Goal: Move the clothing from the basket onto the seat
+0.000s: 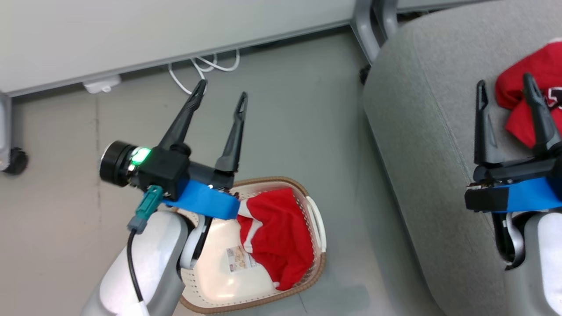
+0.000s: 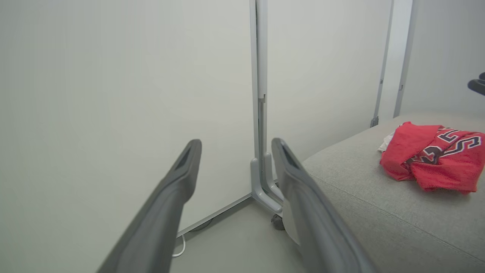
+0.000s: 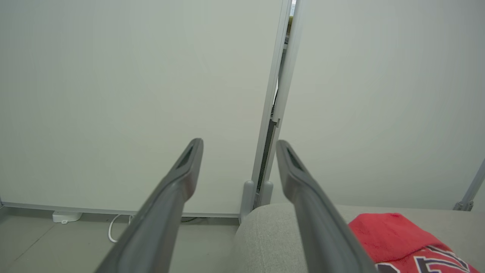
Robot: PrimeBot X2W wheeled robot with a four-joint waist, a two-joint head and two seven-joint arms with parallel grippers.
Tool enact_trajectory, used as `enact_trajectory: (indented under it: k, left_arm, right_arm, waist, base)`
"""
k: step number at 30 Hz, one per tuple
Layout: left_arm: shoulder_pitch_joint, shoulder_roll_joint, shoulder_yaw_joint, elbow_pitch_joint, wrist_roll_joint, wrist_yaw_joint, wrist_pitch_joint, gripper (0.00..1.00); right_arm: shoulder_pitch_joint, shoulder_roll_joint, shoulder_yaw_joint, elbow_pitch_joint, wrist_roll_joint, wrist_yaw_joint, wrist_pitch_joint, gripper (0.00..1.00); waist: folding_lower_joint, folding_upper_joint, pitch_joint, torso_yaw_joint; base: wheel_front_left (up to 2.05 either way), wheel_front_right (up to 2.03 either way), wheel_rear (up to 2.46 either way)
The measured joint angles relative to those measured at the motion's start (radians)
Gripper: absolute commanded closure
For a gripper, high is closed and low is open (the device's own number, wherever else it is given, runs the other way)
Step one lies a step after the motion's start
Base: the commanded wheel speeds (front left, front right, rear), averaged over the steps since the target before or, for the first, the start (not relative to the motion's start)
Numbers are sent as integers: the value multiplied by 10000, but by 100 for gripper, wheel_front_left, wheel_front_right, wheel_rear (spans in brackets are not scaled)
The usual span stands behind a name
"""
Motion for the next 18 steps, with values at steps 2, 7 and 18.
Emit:
enact_trajectory:
  k: [2,7,18]
  left_arm:
    - [385,-84,481,-52,151,-50,0,0]
    - [1242,-370,1517,-59,500,-226,-2,0]
    - [2731,-1049,3258,6,1250,-740,0,0]
  right_arm:
    - [73,21,167,77,52,0,2,0]
    - [424,132,368,345,184,0,0,0]
    - [1507,424,449,884,274,0,2,0]
  waist:
    - [0,0,-231,228]
    - [0,0,-778,709]
    - [0,0,-1674,1293]
  base:
    - [0,0,0]
    - [0,0,0]
    - [0,0,0]
